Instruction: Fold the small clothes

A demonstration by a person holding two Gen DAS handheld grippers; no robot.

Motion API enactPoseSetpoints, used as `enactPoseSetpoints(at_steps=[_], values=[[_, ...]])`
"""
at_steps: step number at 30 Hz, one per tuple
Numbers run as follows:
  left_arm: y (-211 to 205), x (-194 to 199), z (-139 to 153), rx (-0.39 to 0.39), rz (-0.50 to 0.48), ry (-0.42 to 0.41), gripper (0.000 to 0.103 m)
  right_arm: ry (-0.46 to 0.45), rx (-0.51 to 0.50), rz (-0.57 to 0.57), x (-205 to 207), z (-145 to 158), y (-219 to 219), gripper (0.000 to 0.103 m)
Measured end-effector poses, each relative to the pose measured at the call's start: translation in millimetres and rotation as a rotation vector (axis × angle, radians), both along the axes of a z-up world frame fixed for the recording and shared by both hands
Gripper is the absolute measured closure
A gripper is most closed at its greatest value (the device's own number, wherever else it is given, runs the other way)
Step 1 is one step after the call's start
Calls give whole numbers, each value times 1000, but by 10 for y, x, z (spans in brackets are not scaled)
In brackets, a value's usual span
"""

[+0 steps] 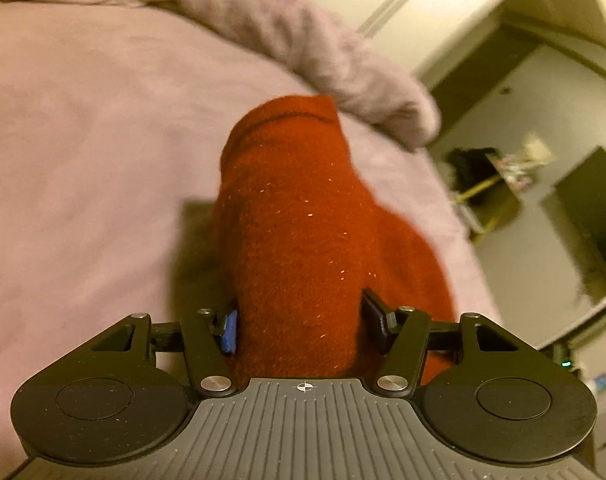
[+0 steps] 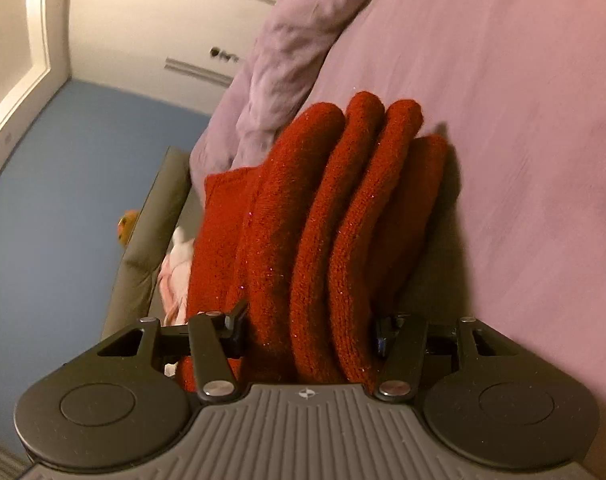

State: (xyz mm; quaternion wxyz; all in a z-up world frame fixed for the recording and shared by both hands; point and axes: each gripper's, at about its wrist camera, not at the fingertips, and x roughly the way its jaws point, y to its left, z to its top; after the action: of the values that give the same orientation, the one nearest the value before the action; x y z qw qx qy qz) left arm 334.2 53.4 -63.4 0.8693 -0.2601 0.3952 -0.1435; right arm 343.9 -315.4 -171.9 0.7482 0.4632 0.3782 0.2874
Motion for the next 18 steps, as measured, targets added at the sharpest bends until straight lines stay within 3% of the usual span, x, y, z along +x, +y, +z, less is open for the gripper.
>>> enactPoseSetpoints(at_steps=[3,5,7,9,11,14,18], values=[[159,-123,52,52,21,-6,36,22,-128,-52,-75,114,59,37],[214,-136,221,99,64,-51,33,20,-271,-132,-124,311,33,32],[225,-106,413,179,143,-114,18,-66,-429,-234,-198,622,72,32],[167,-3,516,239,223,-143,13,-155,-510,-276,-171,910,266,44],[59,207,550,256,273,-133,13,-197,-546,-241,-23,1072,602,64],[-83,611,490,292,305,-78,12,-200,-656,-177,395,1102,1124,72],[-401,1175,162,467,265,48,12,-180,-855,-204,725,805,1317,78]])
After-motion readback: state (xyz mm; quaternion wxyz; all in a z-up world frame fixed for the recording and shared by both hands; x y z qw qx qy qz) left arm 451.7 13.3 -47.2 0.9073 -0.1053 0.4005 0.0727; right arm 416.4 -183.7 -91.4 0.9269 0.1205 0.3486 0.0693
